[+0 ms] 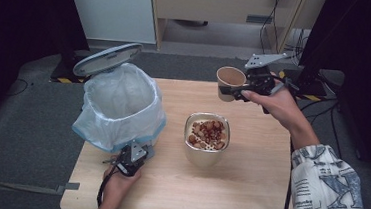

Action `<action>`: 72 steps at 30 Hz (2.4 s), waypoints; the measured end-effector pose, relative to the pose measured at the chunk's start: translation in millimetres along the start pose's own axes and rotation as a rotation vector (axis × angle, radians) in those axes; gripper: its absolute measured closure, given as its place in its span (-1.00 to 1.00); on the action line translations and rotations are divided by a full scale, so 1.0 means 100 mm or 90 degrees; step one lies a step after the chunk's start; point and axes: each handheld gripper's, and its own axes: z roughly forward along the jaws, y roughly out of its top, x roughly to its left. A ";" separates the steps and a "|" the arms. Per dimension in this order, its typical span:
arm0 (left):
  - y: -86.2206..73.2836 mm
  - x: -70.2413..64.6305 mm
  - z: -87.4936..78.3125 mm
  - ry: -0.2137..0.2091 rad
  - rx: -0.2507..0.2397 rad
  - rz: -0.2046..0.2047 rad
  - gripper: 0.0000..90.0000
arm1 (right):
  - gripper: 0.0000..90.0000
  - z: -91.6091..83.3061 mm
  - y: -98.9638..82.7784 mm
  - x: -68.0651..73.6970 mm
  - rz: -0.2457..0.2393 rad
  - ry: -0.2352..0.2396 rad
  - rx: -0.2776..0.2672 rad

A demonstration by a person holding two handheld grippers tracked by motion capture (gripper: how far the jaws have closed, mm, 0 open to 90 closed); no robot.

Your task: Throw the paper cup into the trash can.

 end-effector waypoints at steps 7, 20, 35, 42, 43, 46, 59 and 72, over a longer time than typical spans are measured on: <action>0.00 0.00 0.00 0.000 0.001 0.001 0.98 | -0.24 0.10 0.13 0.09 -0.004 0.013 -0.001; 0.00 0.00 0.00 0.001 0.002 0.002 0.98 | -0.24 0.29 0.34 0.24 0.000 0.030 -0.006; 0.00 0.00 0.00 0.000 0.002 0.003 0.98 | -0.24 0.55 0.60 0.43 0.011 0.063 -0.015; 0.00 0.00 0.00 0.001 0.002 0.004 0.98 | -0.24 0.65 0.72 0.52 0.014 0.077 -0.020; 0.00 0.00 0.00 0.000 0.002 0.003 0.98 | -0.24 0.67 0.74 0.53 0.016 0.077 -0.021; 0.00 0.00 0.00 0.000 0.002 0.002 0.98 | -0.24 0.72 0.79 0.58 0.017 0.082 -0.020; 0.00 0.00 0.00 -0.001 0.001 0.002 0.98 | -0.24 0.95 0.95 0.73 0.026 0.097 -0.017; 0.00 0.00 0.00 -0.001 0.001 0.003 0.98 | -0.24 1.15 1.08 0.89 0.026 0.115 -0.021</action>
